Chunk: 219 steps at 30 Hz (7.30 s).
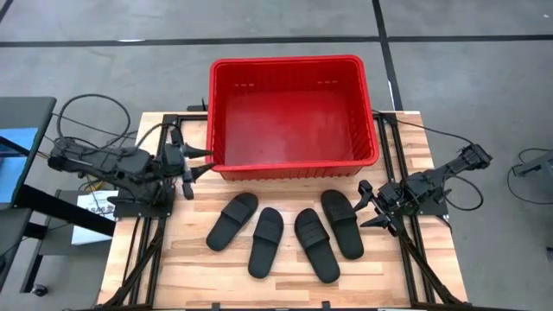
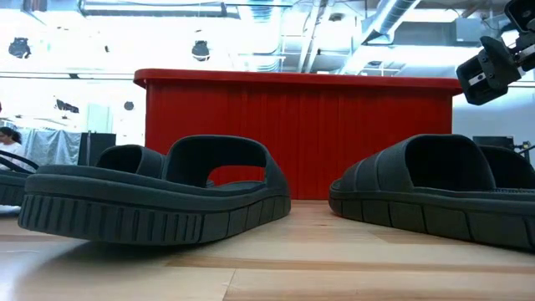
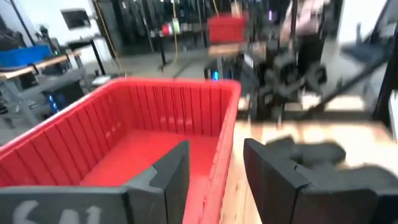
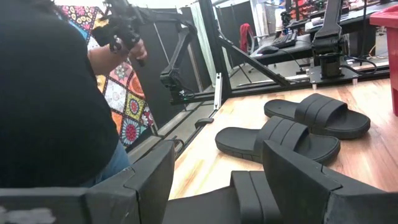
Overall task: Pick and place slides into bin
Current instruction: Put the black slipper into the red bin
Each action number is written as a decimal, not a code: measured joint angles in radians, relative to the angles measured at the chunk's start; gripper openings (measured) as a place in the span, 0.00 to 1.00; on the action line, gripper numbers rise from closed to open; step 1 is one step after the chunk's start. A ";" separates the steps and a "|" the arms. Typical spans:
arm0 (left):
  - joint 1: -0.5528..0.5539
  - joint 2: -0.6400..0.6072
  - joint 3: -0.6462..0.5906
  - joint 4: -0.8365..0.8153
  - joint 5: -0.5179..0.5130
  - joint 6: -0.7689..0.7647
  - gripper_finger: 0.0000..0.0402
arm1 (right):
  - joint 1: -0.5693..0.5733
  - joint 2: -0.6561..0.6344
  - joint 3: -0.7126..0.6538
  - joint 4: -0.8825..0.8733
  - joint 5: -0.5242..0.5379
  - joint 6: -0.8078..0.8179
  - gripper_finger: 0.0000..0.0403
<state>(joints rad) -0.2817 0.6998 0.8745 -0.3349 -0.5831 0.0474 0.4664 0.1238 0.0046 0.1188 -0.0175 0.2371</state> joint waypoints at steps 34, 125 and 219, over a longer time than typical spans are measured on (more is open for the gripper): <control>0.000 0.541 0.151 -0.523 0.250 -0.168 0.35 | 0.000 0.000 0.000 0.000 0.000 0.000 0.58; -0.034 0.903 0.087 -0.371 0.298 -0.095 0.02 | 0.000 0.000 0.000 -0.037 0.000 0.000 0.58; 0.115 0.902 1.197 -1.221 -0.312 -0.090 0.00 | 0.000 0.000 0.000 -0.037 0.000 0.000 0.58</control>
<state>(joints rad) -0.1666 1.6016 2.0710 -1.5560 -0.8952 -0.0430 0.4663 0.1242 0.0047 0.0815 -0.0175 0.2371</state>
